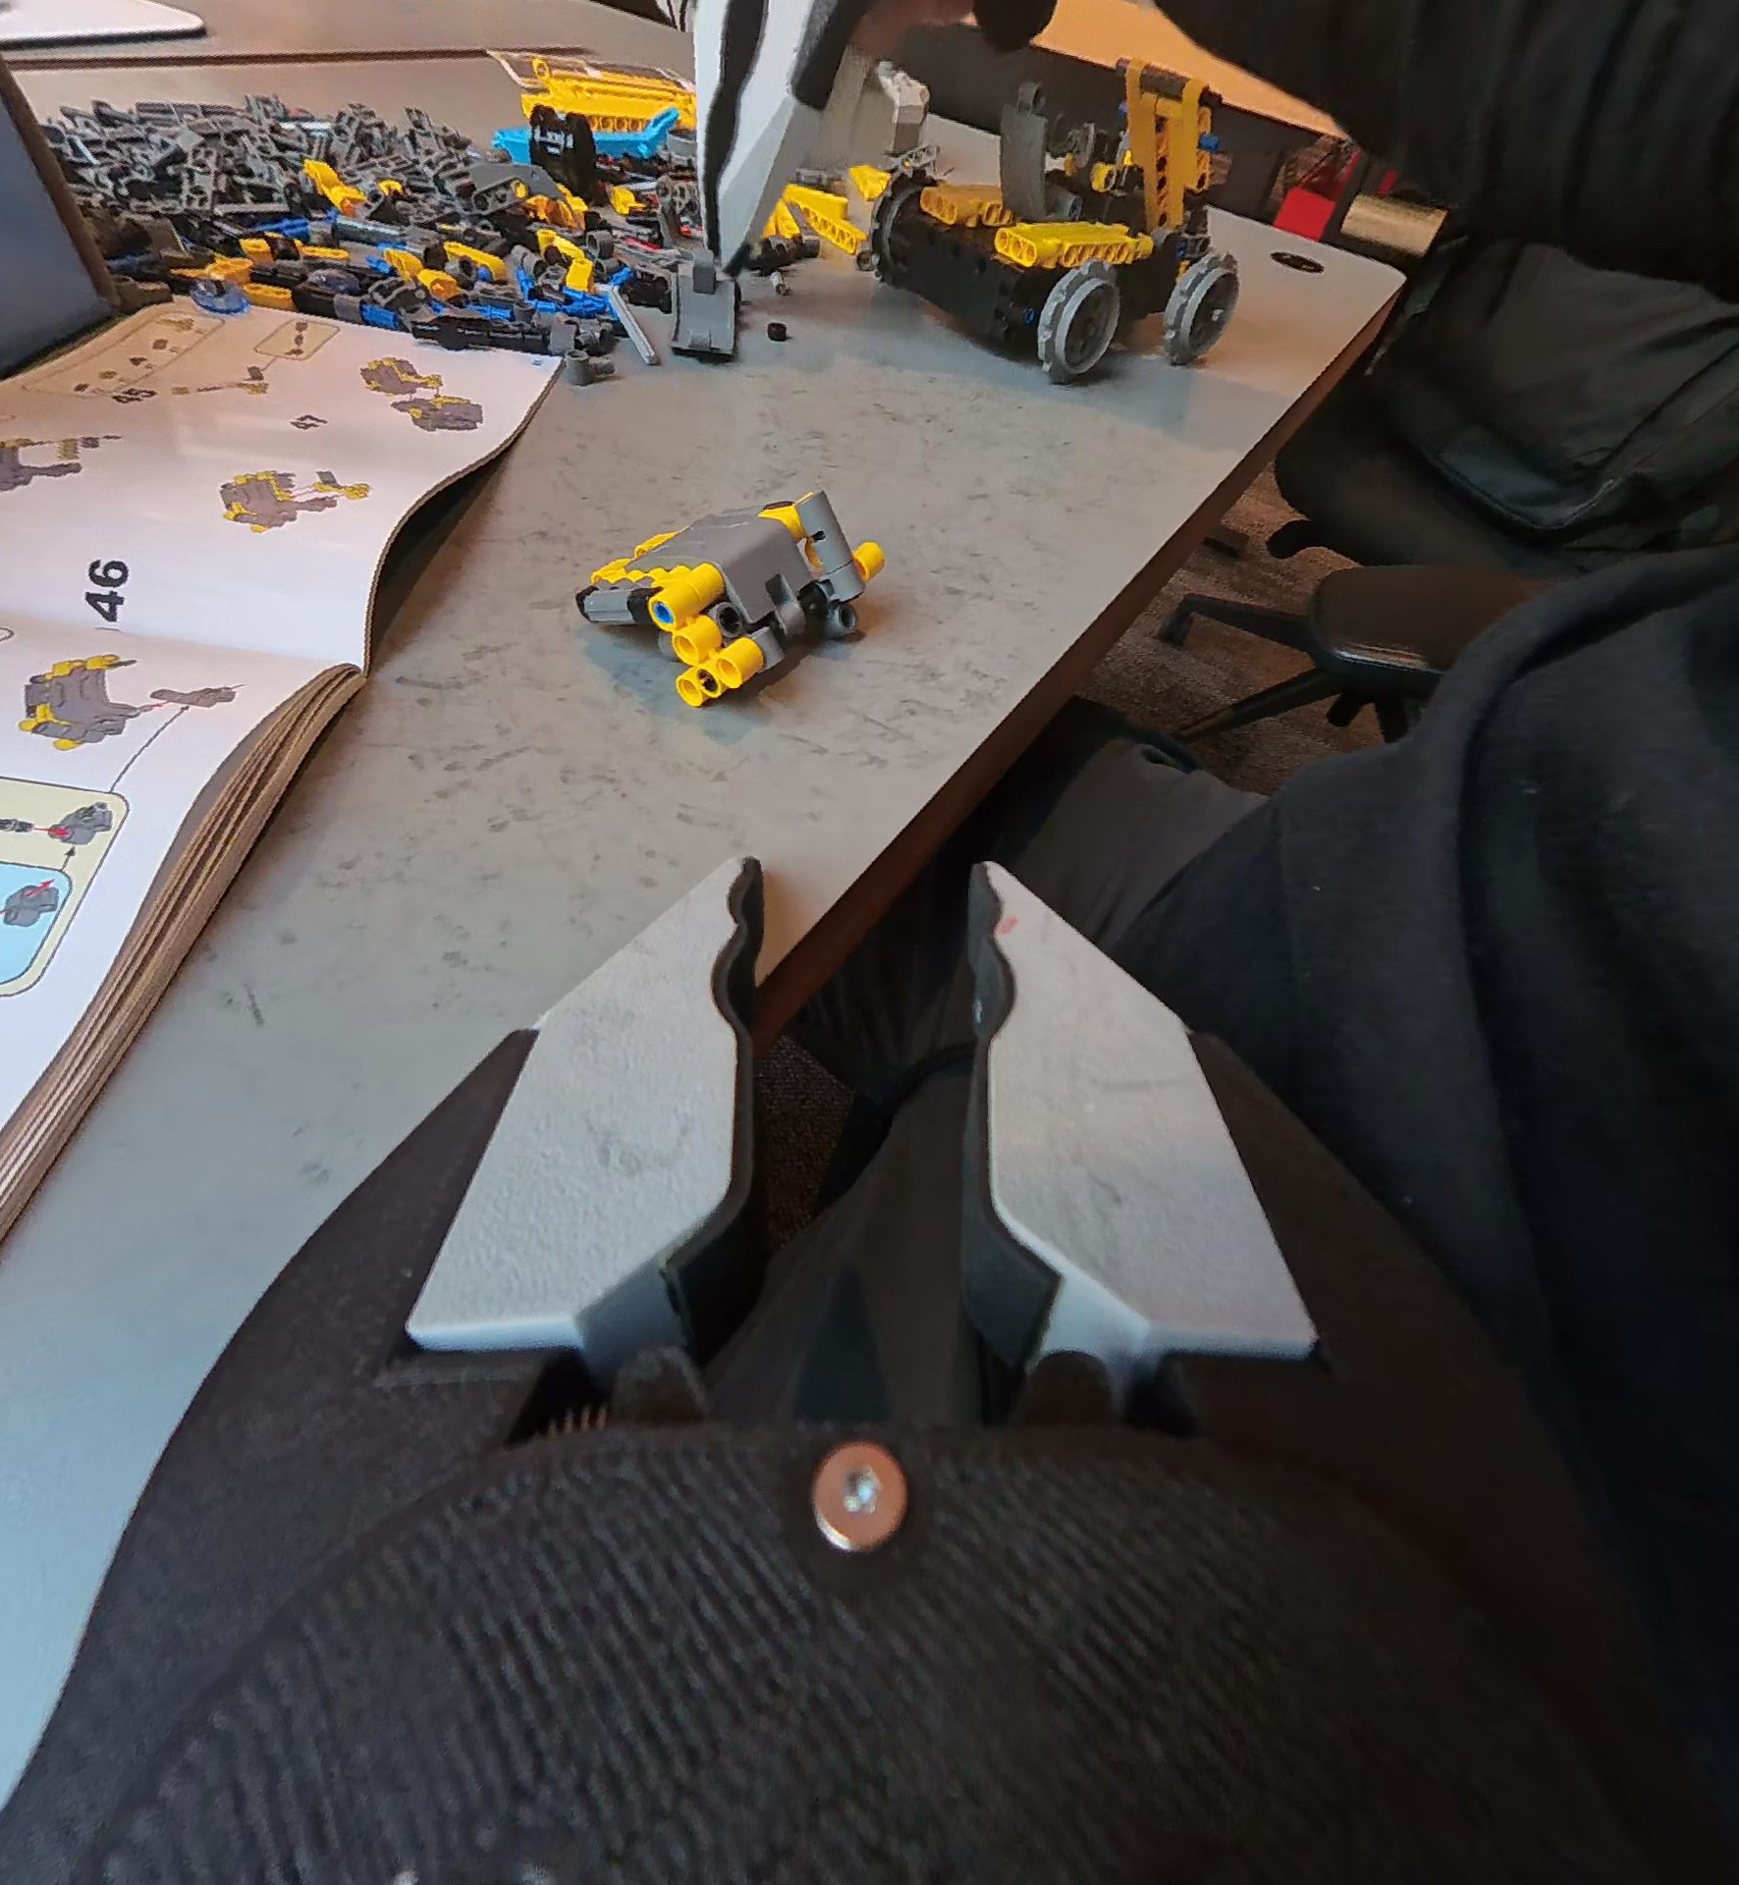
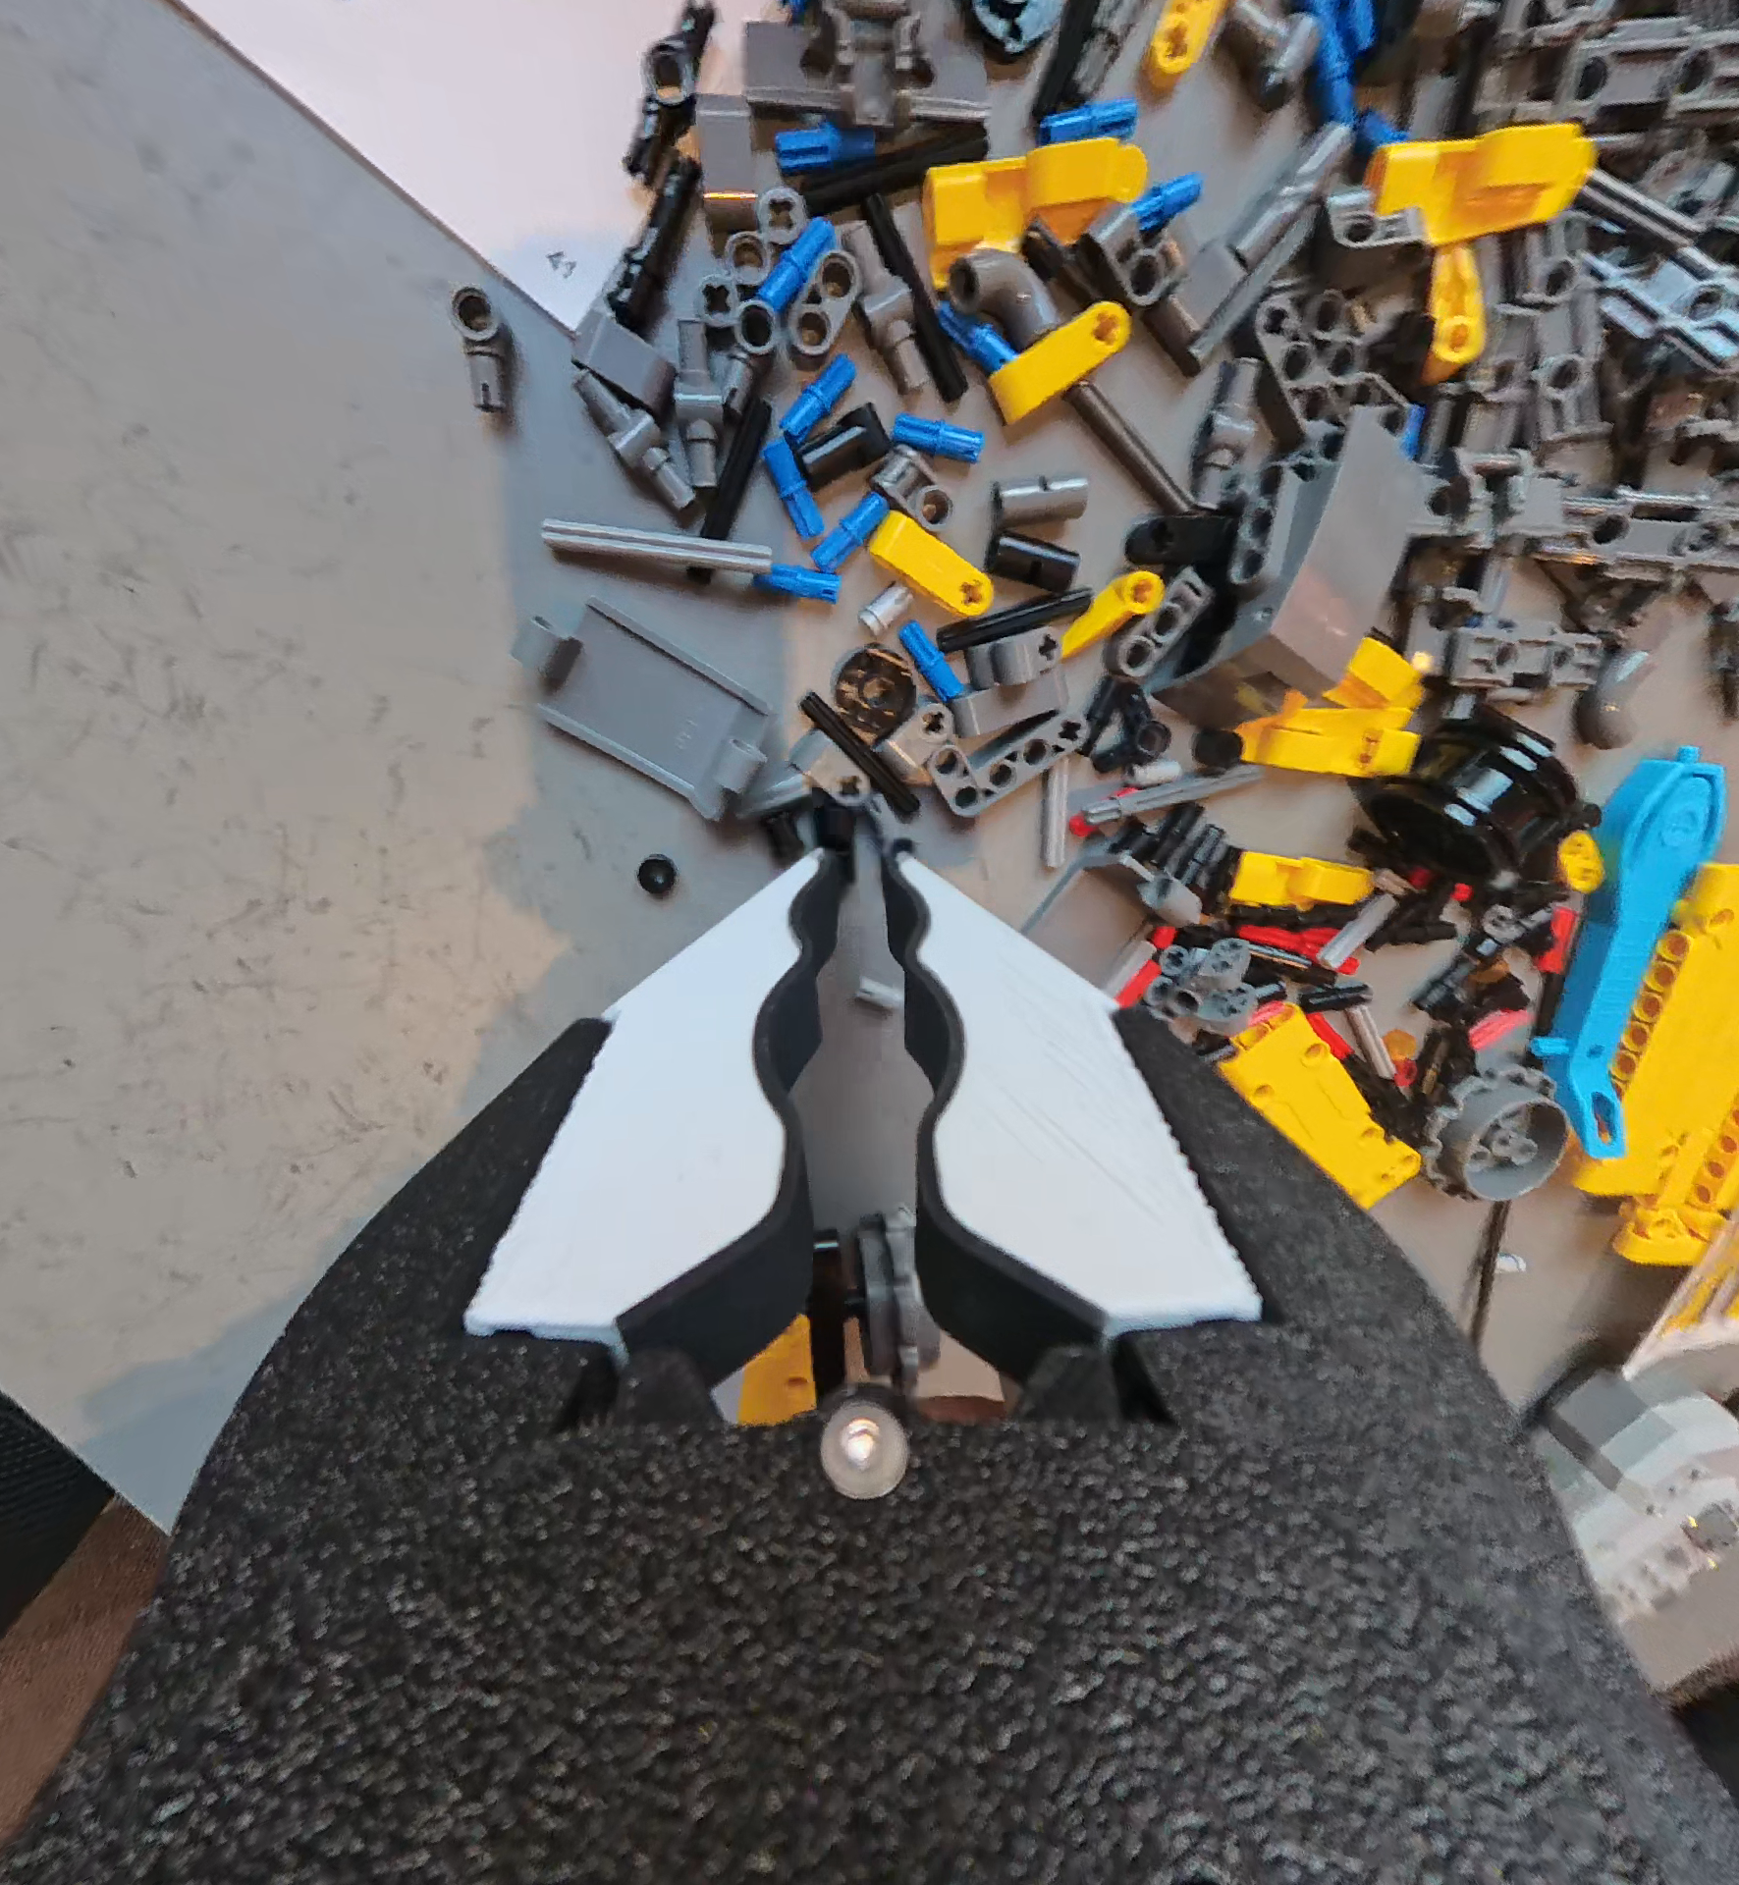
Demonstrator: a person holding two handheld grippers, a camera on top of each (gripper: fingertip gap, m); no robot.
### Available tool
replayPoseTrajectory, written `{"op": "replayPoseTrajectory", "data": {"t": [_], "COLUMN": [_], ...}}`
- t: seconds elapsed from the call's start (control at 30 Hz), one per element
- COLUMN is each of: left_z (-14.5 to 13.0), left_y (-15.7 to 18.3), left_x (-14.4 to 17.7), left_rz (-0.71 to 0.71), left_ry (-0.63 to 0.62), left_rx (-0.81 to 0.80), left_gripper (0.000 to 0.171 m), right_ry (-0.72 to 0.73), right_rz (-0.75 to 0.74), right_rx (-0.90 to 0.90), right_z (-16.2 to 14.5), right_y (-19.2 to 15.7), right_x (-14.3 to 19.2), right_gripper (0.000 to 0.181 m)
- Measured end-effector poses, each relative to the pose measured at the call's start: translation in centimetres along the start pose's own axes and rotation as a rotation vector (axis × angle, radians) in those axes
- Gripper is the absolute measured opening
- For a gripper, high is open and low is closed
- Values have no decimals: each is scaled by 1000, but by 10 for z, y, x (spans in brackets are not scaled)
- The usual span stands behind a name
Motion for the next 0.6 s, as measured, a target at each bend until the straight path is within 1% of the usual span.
{"op": "replayPoseTrajectory", "data": {"t": [0.17,0.23,0.37,0.47,0.53,0.6], "left_z": [0,0,0,0,0,0], "left_y": [1,1,1,1,1,1], "left_x": [0,-1,-1,-2,-2,-1], "left_rz": [-5,-6,-3,-3,-1,2], "left_ry": [1,-1,-1,-5,-6,-8], "left_rx": [-1,-2,-2,-3,-7,-9], "left_gripper": [38,38,38,38,38,37], "right_ry": [16,36,82,107,91,61], "right_rz": [-130,-160,-161,-105,-106,-134], "right_rx": [-93,-145,-218,-203,-187,-210], "right_z": [-7,-8,-2,7,10,9], "right_y": [25,33,40,37,37,44], "right_x": [13,16,14,7,3,0], "right_gripper": [6,6,5,7,7,7]}}
Point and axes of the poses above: each gripper's, where its closed fingertips meet, x back along the fingers, z out of its top, y = z × x across the jaws, the point moved 6 cm from there along x, back along the fingers, and after that the axes turned 4 degrees about -z, right-handed, at the moved point
